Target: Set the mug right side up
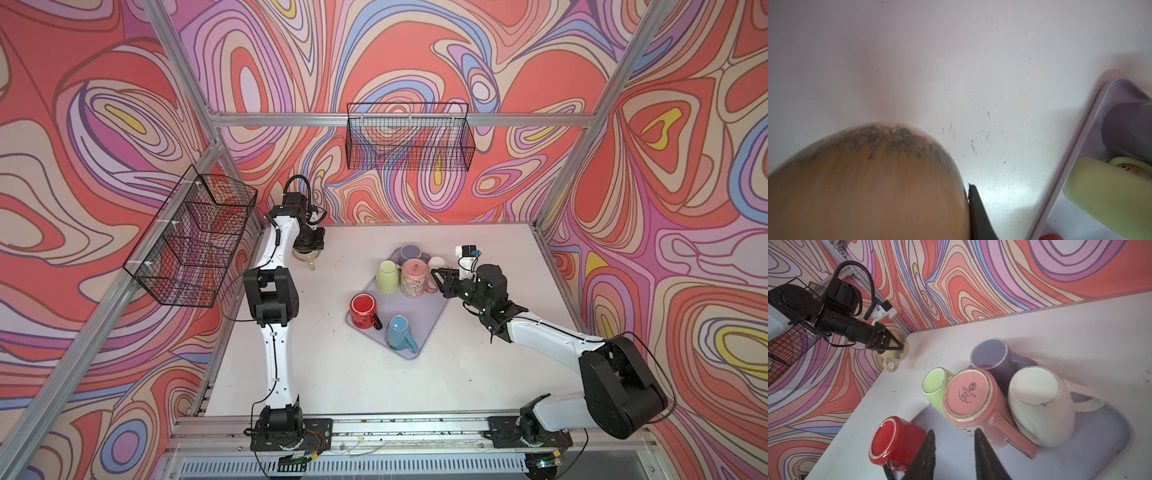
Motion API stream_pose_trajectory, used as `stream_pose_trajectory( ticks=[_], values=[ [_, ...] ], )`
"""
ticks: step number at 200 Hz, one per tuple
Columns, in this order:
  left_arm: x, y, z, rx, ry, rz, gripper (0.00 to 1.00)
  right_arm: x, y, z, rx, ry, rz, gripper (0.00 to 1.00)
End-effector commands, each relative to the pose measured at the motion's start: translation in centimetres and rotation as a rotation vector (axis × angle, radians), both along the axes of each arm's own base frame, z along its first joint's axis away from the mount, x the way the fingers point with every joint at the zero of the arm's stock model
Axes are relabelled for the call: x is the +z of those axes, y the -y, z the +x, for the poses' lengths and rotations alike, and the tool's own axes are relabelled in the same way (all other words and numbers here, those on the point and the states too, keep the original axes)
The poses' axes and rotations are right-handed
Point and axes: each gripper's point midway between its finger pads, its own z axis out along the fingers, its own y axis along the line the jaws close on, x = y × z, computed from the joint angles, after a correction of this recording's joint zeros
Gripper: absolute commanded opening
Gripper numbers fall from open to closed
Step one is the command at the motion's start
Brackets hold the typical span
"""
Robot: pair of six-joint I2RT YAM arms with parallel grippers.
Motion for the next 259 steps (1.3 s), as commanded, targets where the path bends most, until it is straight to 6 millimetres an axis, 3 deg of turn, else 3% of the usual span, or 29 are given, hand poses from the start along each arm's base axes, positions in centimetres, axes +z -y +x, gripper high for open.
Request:
stream_pose_trajectory(
  ticks=[1,66,141,259],
  values=[
    [1.0,-0.2,-0.3,-0.045,0.002,0.031,0.0,0.2,-0.3,-0.2,0.007,-0.003,0.013,0.32],
    [-2.2,-0.9,-0.7,-0.059,-0.068,0.051,0.0,-0.6,-1.7,-0.1,0.015,-0.022,0.013,0.35],
    [-3.0,-1.8,-0.7,-0.044,-0.072,0.055,0.0,-1.3,-3.4,-0.4,0.037,-0.035,0.001,0.37],
    [-3.7,-2.2,-0.5,-0.025,-0.071,0.03,0.14,-1.4,-3.7,-0.5,0.039,-0.044,-0.015,0.37]
  ],
)
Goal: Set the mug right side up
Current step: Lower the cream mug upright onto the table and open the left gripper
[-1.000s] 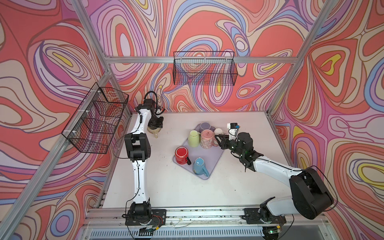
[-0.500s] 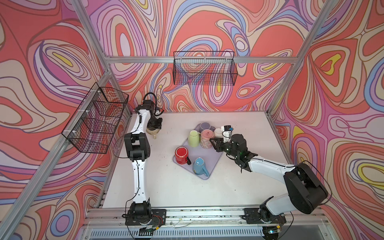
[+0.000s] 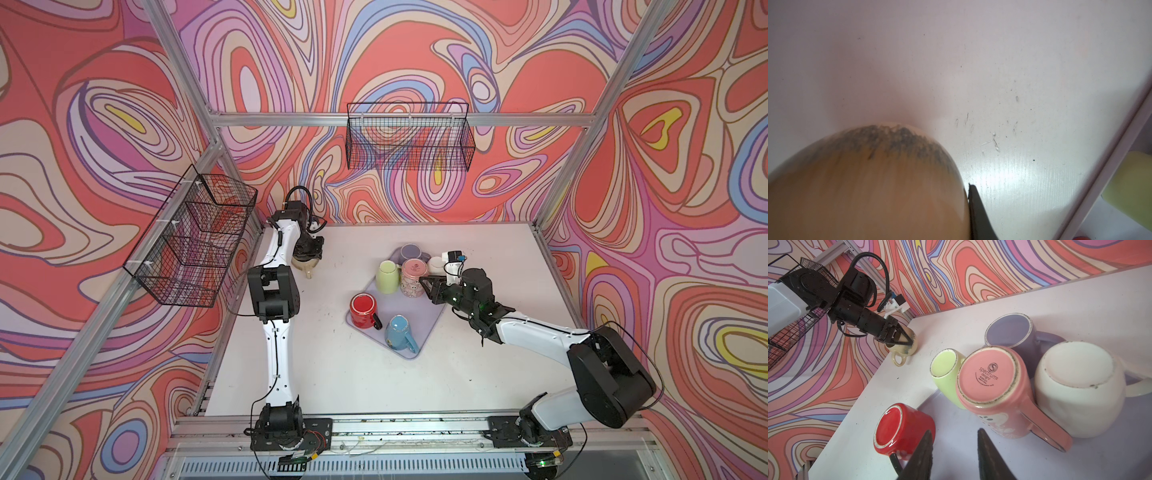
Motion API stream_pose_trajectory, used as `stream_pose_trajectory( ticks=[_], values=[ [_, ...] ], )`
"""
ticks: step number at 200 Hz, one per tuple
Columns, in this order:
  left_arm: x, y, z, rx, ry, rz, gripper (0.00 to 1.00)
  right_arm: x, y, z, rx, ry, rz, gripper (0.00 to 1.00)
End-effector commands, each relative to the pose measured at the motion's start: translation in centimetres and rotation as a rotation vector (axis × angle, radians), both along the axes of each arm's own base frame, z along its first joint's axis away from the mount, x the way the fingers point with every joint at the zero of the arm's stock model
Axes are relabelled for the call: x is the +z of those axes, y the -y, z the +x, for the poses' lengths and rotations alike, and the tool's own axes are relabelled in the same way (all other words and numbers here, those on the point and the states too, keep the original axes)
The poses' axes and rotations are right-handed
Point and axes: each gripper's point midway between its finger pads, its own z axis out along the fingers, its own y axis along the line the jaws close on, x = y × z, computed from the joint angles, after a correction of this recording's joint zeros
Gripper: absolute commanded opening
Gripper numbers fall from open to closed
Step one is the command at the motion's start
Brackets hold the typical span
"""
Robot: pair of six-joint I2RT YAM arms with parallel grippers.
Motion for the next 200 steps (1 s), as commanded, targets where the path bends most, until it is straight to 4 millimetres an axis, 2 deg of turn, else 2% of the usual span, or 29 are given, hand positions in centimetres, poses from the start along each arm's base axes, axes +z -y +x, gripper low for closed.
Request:
stream_pose_trajectory(
  ticks=[1,125,151,200],
  values=[
    [0.2,-0.6,0.4,-0.004,0.024,0.003,0.14,0.8,-0.5,0.5,-0.003,0.015,-0.001,0.37],
    [0.3,-1.7,0.5,0.014,0.035,0.03,0.27,0.8,-1.1,0.4,0.008,0.012,-0.006,0.37],
    [1.4,-2.4,0.6,0.017,0.058,0.074,0.37,0.7,-0.8,0.5,0.0,0.015,-0.037,0.37],
    [4.7,-3.0,0.9,0.02,0.131,0.116,0.45,0.9,-0.3,0.7,0.008,0.031,-0.157,0.39]
  ],
)
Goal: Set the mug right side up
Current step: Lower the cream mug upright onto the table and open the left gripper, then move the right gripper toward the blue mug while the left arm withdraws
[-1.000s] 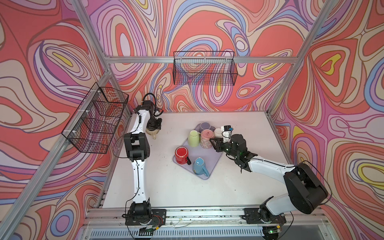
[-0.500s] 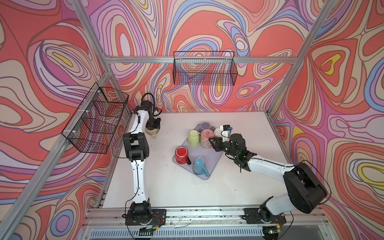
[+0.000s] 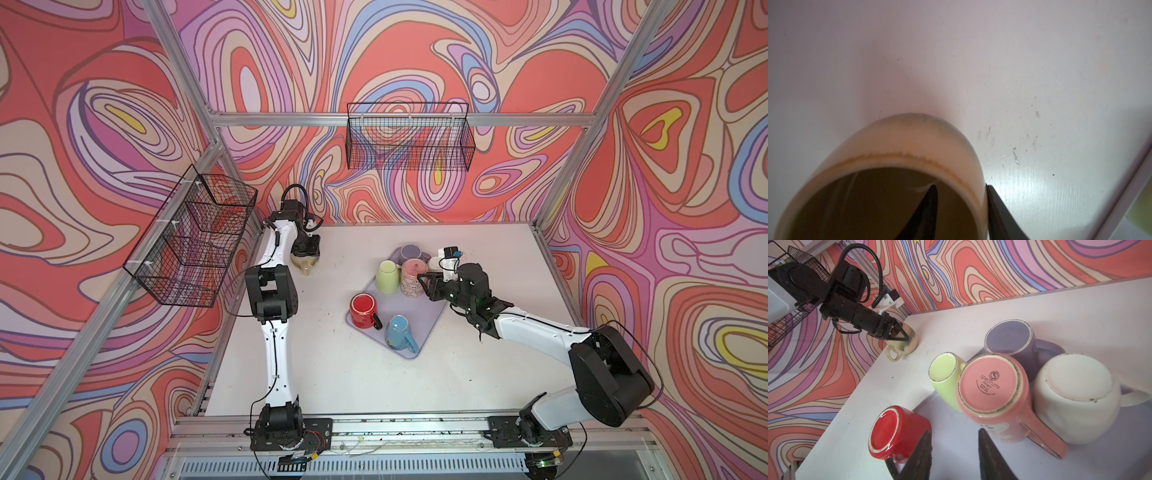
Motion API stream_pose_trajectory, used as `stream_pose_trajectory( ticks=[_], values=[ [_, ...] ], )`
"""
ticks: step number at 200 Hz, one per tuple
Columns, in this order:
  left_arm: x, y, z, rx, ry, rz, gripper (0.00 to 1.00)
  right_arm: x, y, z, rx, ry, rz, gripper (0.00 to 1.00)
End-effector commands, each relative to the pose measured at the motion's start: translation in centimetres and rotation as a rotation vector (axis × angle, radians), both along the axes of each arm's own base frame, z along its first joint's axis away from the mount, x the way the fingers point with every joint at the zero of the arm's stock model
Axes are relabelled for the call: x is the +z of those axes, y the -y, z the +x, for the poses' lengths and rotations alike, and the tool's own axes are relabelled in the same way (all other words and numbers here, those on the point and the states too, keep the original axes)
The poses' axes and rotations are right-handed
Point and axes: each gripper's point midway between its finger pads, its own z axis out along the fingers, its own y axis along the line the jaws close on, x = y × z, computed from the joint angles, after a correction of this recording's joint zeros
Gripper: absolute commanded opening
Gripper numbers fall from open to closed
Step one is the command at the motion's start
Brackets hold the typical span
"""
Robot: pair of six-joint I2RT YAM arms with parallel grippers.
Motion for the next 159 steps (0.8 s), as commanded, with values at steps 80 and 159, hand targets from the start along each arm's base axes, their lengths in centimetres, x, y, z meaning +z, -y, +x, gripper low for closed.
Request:
stream_pose_trajectory(
  ticks=[80,159],
  values=[
    [11.2,0.3,-2.6,-0.03,0.202,0.075,0.49,-0.4,1.2,-1.4,0.07,-0.014,-0.267,0.43],
    [18.8,8.9,-9.2,-0.193,0.465,0.014,0.55,-1.0,0.8,-6.6,0.323,-0.154,-0.376,0.44]
  ],
)
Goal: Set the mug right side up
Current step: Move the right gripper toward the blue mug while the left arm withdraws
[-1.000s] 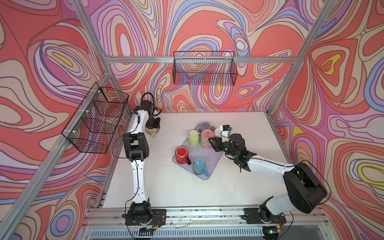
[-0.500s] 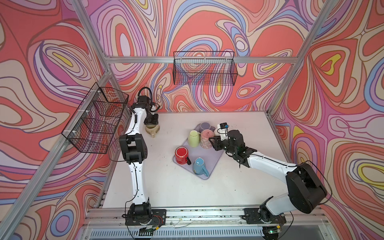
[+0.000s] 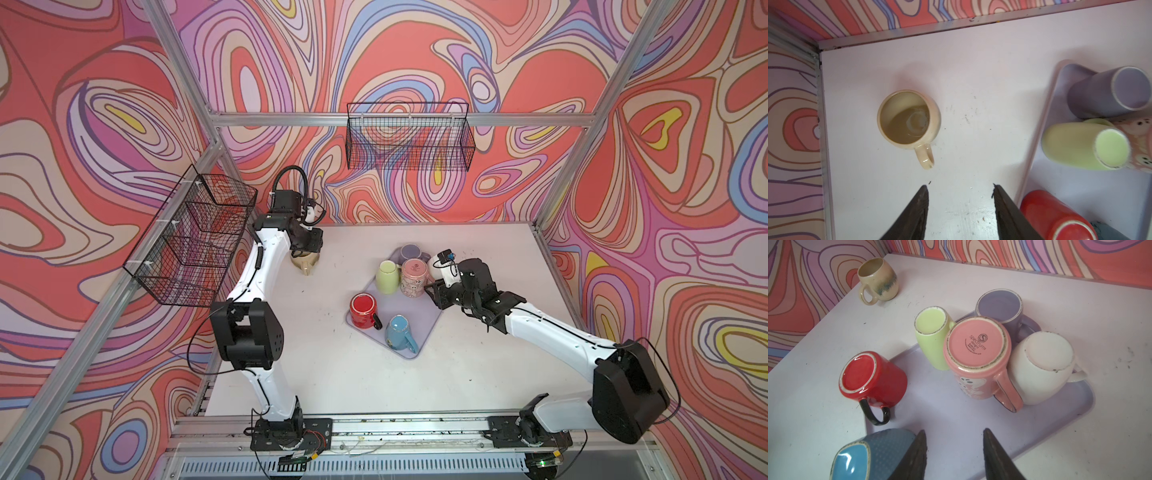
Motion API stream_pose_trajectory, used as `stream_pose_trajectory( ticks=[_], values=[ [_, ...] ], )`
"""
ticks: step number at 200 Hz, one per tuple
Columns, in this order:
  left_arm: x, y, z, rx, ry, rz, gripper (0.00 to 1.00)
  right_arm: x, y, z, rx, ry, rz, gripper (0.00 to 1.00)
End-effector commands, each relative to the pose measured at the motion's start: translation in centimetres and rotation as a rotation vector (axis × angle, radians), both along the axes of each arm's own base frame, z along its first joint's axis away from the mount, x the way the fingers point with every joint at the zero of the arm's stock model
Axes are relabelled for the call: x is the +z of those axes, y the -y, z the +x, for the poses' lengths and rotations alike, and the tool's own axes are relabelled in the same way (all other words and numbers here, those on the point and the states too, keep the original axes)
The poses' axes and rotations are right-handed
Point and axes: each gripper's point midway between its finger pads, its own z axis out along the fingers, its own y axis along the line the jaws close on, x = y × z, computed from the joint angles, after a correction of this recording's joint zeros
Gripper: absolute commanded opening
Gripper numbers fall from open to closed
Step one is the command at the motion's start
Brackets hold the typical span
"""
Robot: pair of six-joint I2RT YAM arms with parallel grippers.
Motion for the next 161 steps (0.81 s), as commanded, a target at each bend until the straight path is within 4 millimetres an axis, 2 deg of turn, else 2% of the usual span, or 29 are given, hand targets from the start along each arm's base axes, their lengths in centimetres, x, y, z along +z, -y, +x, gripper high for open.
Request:
stream_pose_trajectory(
  ticks=[1,27,38,57,80,96,112,133,161],
  values=[
    [3.9,3.4,-0.9,-0.103,0.152,-0.015,0.55,0.2,-1.0,-3.0,0.157,-0.11,-0.04,0.44],
    [6.8,6.6,-3.5,-0.193,0.273,-0.08,0.56,-0.3,-0.2,-4.5,0.17,-0.148,-0.086,0.47],
    [7.4,7.6,-4.7,-0.23,0.318,-0.131,0.56,-0.3,0.2,-4.9,0.164,-0.143,-0.092,0.55],
    [6.3,9.0,-6.7,-0.279,0.357,-0.208,0.62,-0.4,0.2,-5.9,0.184,-0.141,-0.104,0.67],
    [4.4,9.4,-8.2,-0.283,0.366,-0.221,0.63,-1.9,0.3,-6.8,0.171,-0.158,-0.205,0.69],
    [3.8,9.9,-9.0,-0.285,0.373,-0.22,0.66,-3.0,-0.3,-7.8,0.176,-0.16,-0.252,0.71],
    [3.6,10.8,-9.8,-0.304,0.37,-0.203,0.66,-4.3,-1.1,-8.9,0.192,-0.162,-0.282,0.69],
    [3.2,11.6,-10.2,-0.33,0.366,-0.199,0.68,-6.2,-1.2,-9.6,0.197,-0.202,-0.271,0.66],
    [3.1,12.1,-10.3,-0.34,0.363,-0.229,0.68,-6.8,-2.2,-10.0,0.22,-0.221,-0.243,0.61]
  ],
)
